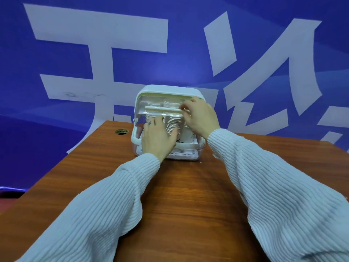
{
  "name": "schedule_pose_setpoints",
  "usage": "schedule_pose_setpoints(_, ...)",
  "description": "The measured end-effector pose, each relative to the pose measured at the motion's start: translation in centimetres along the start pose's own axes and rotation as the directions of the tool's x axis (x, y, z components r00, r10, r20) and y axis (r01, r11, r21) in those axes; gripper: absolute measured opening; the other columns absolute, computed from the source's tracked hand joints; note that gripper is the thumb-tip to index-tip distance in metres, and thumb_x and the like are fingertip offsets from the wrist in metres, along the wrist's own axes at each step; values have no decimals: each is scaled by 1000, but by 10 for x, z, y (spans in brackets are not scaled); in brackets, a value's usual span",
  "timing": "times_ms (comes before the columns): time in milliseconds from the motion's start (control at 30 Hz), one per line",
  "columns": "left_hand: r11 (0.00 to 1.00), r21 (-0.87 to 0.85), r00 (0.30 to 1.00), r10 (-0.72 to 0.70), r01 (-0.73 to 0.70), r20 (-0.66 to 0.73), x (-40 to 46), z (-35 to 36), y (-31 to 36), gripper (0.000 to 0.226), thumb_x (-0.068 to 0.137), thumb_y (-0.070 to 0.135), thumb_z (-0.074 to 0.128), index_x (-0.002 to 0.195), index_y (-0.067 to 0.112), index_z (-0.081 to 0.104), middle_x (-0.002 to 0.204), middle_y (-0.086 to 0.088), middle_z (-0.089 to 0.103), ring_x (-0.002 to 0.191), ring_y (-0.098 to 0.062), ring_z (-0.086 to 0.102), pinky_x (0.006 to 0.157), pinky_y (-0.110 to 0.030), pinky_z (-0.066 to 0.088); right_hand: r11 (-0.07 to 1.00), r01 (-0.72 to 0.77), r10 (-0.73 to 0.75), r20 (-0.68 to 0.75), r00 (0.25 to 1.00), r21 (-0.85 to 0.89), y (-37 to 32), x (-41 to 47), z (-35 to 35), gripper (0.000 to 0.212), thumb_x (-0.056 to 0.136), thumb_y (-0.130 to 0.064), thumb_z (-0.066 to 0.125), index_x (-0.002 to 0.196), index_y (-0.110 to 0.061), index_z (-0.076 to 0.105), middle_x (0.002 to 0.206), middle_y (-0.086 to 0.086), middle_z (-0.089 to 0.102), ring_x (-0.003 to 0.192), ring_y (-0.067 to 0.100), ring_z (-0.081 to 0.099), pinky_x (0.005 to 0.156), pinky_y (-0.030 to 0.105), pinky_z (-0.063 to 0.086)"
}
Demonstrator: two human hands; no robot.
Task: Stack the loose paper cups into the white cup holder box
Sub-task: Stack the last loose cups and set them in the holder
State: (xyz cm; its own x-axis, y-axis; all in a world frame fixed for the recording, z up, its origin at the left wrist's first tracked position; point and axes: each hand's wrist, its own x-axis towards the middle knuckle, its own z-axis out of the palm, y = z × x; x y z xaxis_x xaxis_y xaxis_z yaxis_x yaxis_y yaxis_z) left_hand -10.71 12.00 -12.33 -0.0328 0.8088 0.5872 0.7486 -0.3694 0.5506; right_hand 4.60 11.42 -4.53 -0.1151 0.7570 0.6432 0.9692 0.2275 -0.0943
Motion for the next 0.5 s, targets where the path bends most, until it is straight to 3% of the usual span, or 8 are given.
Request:
schedule_pose_setpoints(67,996,-40,991,80,-85,-110,-16,-3,1,30,91,37,63,110,14,55,106,-5,59,102,-28,54,86,-41,44,1000,18,-18,-28,999,4,-2,-12,3,21,100,-25,56,114,-22,71,111,1,65,104,27,60,86,41,47)
schedule_pose_setpoints(167,989,-130,996,69,-77,-61,-30,-5,6,15,91,27,62,97,18,51,93,2,55,92,-20,51,73,-35,41,999,49,-49,-56,997,-8,-5,-30,7,19,99,-24,58,111,-20,72,106,1,66,101,26,61,85,42,47)
schedule_pose_setpoints(300,985,-164,997,48,-57,-59,-36,-7,12,9,89,19,60,92,20,51,87,4,57,89,-19,53,70,-34,38,992,107,-112,-90,990,-60,-2,-51,16,14,97,-24,63,105,-19,73,98,2,66,93,29,63,77,44,47)
schedule_pose_setpoints(500,983,-176,997,43,-53,-60,-41,-15,9,9,87,16,59,94,20,55,85,5,58,84,-19,55,71,-42,50,981,164,-175,-110,978,-105,0,-75,37,11,96,-23,62,102,-18,70,95,3,64,89,29,61,73,42,45)
